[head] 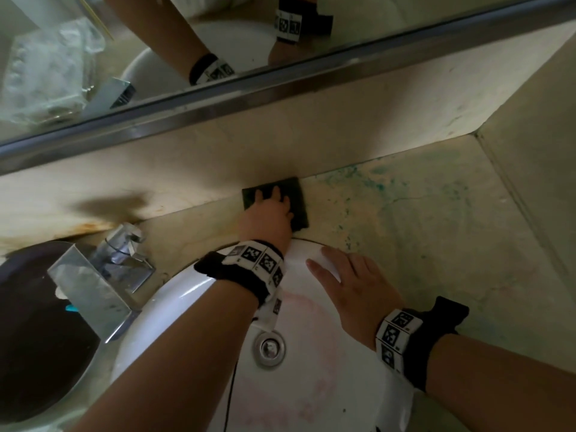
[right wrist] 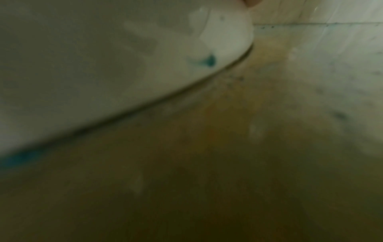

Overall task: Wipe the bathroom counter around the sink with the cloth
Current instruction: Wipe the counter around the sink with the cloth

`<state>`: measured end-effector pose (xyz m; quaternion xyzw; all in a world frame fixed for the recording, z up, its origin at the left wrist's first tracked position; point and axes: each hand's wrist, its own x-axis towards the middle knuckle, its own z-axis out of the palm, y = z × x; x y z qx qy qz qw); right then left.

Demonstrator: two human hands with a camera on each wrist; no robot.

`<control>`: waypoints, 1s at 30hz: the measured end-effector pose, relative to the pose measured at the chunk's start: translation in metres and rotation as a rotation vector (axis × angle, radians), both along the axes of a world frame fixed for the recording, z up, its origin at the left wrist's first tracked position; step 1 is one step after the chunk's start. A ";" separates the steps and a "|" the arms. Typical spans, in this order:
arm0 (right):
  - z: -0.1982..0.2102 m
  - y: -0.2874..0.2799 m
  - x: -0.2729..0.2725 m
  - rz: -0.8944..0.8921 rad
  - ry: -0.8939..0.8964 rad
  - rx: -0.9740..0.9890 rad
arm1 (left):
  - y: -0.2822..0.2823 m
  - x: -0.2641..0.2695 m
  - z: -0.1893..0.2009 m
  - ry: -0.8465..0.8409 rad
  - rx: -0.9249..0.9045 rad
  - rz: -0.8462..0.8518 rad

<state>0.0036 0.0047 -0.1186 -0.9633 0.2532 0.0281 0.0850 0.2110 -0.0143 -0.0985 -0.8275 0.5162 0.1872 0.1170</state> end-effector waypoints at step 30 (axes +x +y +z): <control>0.000 -0.002 0.001 -0.011 -0.029 0.025 | 0.037 0.026 0.000 0.070 -0.093 -0.026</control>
